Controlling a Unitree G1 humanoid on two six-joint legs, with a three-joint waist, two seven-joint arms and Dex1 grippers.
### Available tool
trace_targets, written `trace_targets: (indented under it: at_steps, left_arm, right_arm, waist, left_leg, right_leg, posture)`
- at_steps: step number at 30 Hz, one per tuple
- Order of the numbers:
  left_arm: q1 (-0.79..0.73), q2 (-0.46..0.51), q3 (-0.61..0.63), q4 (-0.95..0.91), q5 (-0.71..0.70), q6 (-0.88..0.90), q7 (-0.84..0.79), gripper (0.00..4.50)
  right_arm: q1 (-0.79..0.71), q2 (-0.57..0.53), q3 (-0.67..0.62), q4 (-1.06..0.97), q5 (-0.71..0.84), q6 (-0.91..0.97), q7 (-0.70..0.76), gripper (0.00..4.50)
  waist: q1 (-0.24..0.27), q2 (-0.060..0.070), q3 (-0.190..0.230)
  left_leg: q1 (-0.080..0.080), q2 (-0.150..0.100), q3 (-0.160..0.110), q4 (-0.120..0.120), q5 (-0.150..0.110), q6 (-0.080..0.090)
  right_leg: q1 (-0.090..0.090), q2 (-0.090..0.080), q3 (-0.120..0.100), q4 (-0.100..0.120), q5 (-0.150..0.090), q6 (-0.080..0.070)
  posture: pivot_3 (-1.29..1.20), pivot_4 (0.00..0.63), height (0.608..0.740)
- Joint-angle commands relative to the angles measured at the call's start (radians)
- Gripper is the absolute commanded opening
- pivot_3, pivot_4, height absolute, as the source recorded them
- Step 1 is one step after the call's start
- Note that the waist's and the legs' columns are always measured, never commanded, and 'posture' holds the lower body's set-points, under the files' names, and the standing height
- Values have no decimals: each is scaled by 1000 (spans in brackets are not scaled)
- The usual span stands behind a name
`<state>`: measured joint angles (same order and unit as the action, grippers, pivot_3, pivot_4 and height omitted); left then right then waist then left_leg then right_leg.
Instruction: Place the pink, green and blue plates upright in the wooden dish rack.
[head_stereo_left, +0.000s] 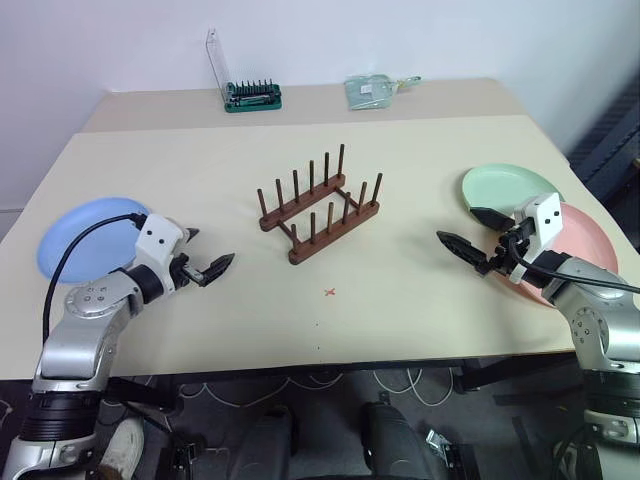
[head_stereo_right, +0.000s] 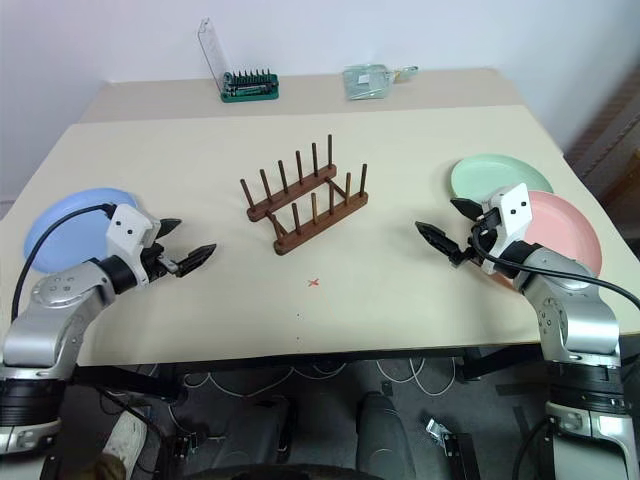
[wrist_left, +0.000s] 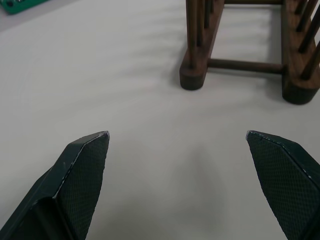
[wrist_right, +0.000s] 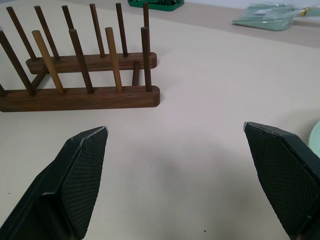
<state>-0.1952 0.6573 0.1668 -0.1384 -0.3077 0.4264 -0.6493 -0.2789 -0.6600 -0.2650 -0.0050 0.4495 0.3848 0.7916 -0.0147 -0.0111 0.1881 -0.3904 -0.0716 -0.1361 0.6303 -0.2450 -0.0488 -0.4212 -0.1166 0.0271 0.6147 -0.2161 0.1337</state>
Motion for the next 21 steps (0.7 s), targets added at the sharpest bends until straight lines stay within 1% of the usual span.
trace_targets:
  at_steps: [1, 6, 8, 11, 14, 16, 18, 20, 21]
  left_arm:
    - [3, -12, -35, -53, 14, -7, 2, 4500]
    - [17, -55, -86, -89, 44, 2, 37, 4500]
    - [17, -71, -96, -95, 34, 13, 35, 4500]
    - [40, -72, -127, -135, 6, 31, -13, 4500]
    - [48, -60, -171, -136, 39, 31, -33, 4500]
    - [42, -60, -192, -123, 49, 28, -44, 4500]
    - [2, -73, -248, -76, 76, 10, -61, 4500]
    - [-35, -100, -267, -20, 66, 1, -83, 4500]
    - [-54, -100, -284, 19, 89, -16, -88, 4500]
  right_arm:
    - [-32, -17, 6, -3, -12, -25, 10, 4445]
    - [-83, -34, 51, 49, -60, -53, 43, 4445]
    - [-88, -41, 57, 50, -61, -50, 57, 4445]
    - [-75, -47, 69, 35, -70, -43, 69, 4445]
    - [-59, -43, 75, 1, -71, -30, 67, 4445]
    - [-49, -38, 73, -28, -56, -12, 62, 4445]
    - [-16, -33, 66, -76, -44, 8, 46, 4445]
    - [18, -27, 57, -129, -35, 27, 29, 4445]
    - [35, -25, 52, -156, -30, 37, 18, 4445]
  waist:
    - [-1, 0, 0]
    - [-1, 0, 0]
    - [0, 0, 0]
    - [0, 0, 0]
    - [1, 0, 0]
    - [1, 0, 0]
    - [2, 0, 0]
    - [5, 0, 0]
    - [4, 0, 0]
  left_leg:
    - [0, 0, 0, 0, 0, 0]
    - [0, 0, 0, 0, 0, 0]
    - [0, 0, 0, 0, 0, 0]
    - [0, 0, 0, 0, 0, 0]
    - [0, 0, 0, 0, 0, 0]
    - [0, 0, 0, 0, 0, 0]
    - [0, 0, 0, 0, 0, 0]
    - [0, 0, 0, 0, 0, 0]
    - [0, 0, 0, 1, 0, 0]
  right_leg:
    - [0, 0, 0, 0, 0, 0]
    - [0, 0, 0, 0, 0, 0]
    - [0, 0, 0, 0, 0, 0]
    - [0, 0, 0, 0, 0, 0]
    - [0, 0, 0, 0, 0, 0]
    - [0, 0, 0, 0, 0, 0]
    - [0, 0, 0, 0, 0, 0]
    - [0, 0, 0, 0, 0, 0]
    - [0, 0, 0, 0, 0, 0]
  posture:
    - [0, 150, 740]
    - [0, 150, 740]
    - [0, 150, 740]
    - [0, 150, 740]
    - [0, 150, 740]
    - [0, 150, 740]
    - [0, 150, 740]
    - [0, 150, 740]
    - [0, 150, 740]
